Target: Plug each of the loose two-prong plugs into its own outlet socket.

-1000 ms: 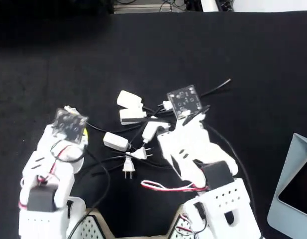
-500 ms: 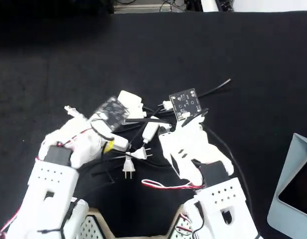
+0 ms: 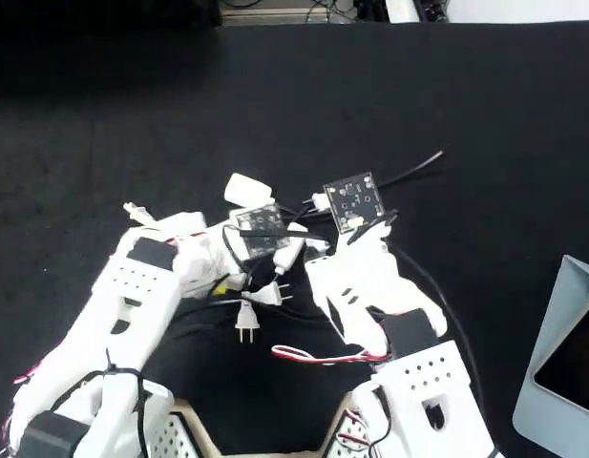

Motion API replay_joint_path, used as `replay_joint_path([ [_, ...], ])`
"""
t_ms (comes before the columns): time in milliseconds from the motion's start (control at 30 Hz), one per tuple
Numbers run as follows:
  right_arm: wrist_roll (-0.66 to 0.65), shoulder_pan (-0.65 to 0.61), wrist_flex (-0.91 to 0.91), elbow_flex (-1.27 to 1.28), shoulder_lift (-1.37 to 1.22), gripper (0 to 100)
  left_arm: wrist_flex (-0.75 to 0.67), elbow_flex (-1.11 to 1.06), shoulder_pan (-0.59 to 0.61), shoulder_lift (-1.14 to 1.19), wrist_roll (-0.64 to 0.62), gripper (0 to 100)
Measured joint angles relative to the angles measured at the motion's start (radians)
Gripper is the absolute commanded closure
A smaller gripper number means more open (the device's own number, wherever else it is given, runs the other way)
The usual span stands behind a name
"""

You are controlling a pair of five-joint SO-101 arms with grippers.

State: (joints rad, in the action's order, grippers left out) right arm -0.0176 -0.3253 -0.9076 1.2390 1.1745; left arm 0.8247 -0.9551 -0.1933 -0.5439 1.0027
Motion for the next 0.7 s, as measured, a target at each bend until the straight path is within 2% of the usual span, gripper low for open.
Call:
replay_joint_path([
  [167,0.0,0.0,0.0,0.0,0.0,98.6,-0.029,0.008,-0.063,0.005,0.002,74],
  [333,0.0,0.0,0.0,0.0,0.0,98.6,-0.118,0.008,-0.069,0.061,0.003,74],
  [500,0.0,0.0,0.0,0.0,0.0,98.6,-0.137,0.021,-0.072,0.186,0.003,75],
  [700,0.0,0.0,0.0,0.0,0.0,98.6,-0.137,0.041,-0.074,0.23,0.003,91],
])
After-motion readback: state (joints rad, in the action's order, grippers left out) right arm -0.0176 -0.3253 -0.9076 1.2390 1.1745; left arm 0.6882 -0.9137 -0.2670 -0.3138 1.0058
